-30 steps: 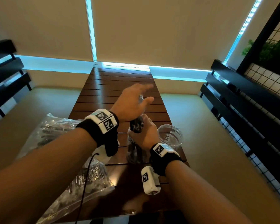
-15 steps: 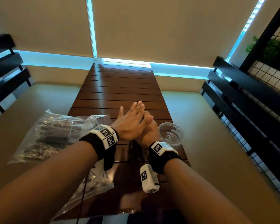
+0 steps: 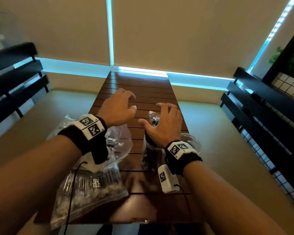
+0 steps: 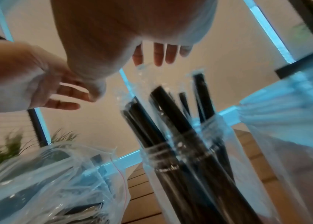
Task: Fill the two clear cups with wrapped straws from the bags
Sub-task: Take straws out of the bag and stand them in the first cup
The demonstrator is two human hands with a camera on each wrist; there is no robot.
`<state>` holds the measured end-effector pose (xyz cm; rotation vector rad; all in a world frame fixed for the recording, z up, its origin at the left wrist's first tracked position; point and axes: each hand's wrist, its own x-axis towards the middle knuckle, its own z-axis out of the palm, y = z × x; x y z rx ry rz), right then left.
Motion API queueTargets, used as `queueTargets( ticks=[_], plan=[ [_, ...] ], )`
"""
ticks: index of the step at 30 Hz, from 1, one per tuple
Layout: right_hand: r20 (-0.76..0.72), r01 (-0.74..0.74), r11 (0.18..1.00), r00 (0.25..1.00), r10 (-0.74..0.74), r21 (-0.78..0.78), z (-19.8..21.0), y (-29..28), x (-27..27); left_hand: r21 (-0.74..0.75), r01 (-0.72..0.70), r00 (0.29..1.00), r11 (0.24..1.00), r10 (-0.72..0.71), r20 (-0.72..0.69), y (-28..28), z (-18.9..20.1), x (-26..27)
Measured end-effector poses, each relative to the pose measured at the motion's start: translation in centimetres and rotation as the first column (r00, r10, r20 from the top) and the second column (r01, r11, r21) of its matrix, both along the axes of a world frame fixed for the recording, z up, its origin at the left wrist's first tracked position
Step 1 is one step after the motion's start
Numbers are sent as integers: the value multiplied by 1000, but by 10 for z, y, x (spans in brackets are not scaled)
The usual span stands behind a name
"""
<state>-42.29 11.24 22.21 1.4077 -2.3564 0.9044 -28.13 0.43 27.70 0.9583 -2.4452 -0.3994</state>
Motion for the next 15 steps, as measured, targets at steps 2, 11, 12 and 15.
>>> queueTargets(
  ticks=[2,11,12,15],
  plan=[
    [-156,-63,995,987,49,-81,9,-5,11,-9,-68,962,998,68,263,-6,1,17],
    [53,-469,646,831,553,603,-7,-45,87,65,-181,836,981,119,536,-7,-22,65],
    [80,-478,627,829,554,615,-15,-50,92,100,-167,859,981,96,502,-7,-23,68],
    [124,-505,598,818,562,623,-23,-59,109,169,-130,918,977,55,392,-10,-22,75]
  ],
)
